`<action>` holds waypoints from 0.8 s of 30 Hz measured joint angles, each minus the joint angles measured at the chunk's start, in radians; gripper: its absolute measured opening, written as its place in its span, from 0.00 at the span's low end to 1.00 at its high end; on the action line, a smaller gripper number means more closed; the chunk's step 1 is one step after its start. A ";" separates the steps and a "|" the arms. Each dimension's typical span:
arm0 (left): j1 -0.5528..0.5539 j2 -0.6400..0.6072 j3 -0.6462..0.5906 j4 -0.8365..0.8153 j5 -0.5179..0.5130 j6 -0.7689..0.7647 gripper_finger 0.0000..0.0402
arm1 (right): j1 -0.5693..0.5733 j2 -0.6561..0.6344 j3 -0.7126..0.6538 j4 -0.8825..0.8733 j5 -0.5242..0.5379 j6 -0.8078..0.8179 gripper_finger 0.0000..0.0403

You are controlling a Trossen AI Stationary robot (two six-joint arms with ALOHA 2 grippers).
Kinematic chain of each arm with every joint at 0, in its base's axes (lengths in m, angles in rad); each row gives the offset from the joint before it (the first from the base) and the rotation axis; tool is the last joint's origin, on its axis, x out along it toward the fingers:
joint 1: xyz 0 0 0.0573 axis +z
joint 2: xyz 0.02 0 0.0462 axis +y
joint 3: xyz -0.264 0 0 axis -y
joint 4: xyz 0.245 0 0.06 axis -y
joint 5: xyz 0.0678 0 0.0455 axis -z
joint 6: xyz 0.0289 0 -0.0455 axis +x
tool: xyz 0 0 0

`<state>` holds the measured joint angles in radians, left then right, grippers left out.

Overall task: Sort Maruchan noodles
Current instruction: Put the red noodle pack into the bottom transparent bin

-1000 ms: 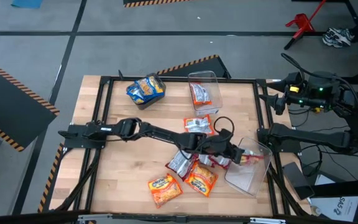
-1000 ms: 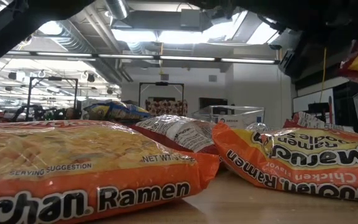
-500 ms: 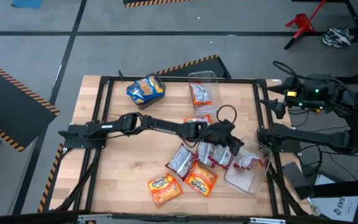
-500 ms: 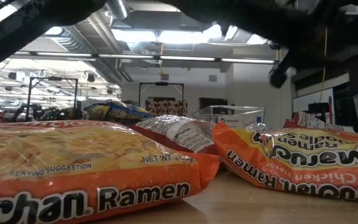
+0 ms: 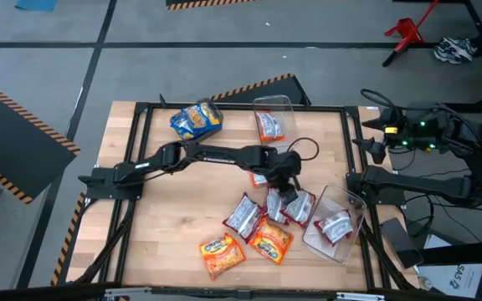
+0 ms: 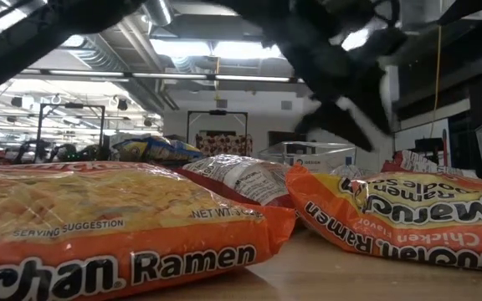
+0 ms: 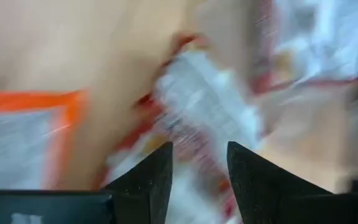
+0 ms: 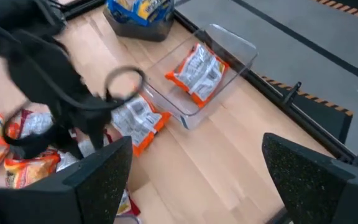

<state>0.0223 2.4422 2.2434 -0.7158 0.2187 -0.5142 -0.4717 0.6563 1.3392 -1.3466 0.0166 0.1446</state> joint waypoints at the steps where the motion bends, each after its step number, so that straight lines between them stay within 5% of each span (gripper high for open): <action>1: -0.011 -0.017 0.000 -0.040 -0.061 0.039 0.36 | 0.000 0.000 0.000 0.001 0.001 -0.003 0.86; 4: -0.040 -0.032 0.005 0.000 -0.187 0.088 0.36 | 0.000 0.000 0.000 0.003 0.013 -0.017 0.86; 24: -0.012 -0.024 -0.191 0.358 -0.201 -0.082 0.51 | 0.000 0.000 0.000 0.006 0.044 -0.019 0.86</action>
<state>0.0100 2.4180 2.0520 -0.3575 0.0174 -0.5963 -0.4713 0.6563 1.3392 -1.3407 0.0608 0.1253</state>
